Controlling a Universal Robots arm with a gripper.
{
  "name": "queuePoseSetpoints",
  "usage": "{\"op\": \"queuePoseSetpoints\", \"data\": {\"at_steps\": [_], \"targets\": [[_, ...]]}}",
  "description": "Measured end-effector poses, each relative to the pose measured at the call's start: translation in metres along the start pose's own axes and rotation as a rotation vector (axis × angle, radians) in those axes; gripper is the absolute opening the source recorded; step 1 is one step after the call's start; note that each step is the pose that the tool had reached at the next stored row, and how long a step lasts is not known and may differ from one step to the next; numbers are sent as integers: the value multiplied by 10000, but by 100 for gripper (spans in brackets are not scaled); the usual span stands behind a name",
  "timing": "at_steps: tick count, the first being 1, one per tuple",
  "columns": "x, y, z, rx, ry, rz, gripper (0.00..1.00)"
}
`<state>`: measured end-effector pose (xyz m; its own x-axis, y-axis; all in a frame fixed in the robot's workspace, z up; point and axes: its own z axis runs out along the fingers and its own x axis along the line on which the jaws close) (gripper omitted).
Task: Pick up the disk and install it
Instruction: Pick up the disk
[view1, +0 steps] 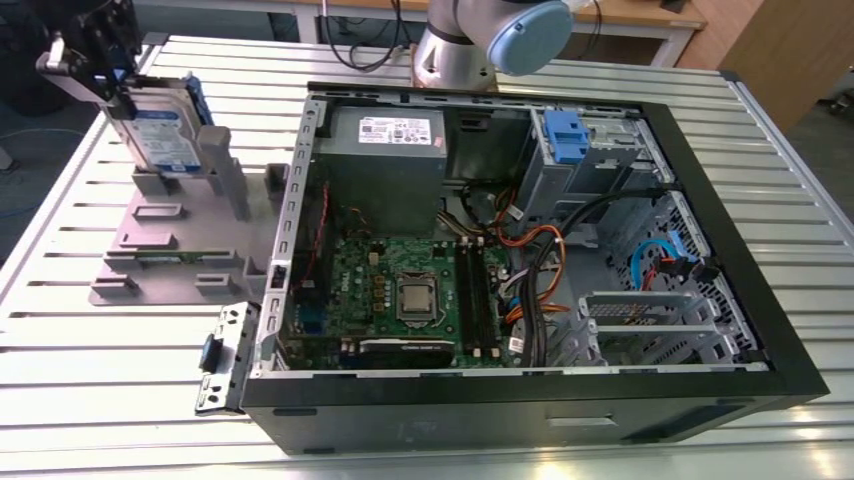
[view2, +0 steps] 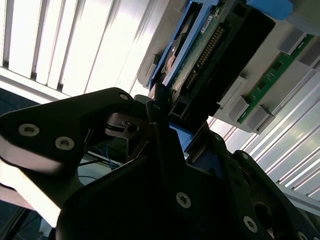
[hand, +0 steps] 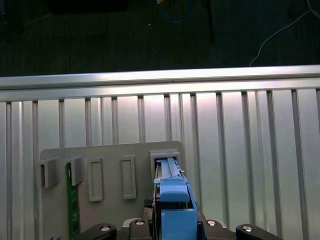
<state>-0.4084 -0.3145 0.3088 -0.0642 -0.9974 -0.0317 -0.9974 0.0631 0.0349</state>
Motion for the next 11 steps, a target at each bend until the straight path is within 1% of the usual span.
{"op": "queuePoseSetpoints", "data": {"at_steps": [11], "targets": [[-1,1,-23,0,-14,-1,38]]}}
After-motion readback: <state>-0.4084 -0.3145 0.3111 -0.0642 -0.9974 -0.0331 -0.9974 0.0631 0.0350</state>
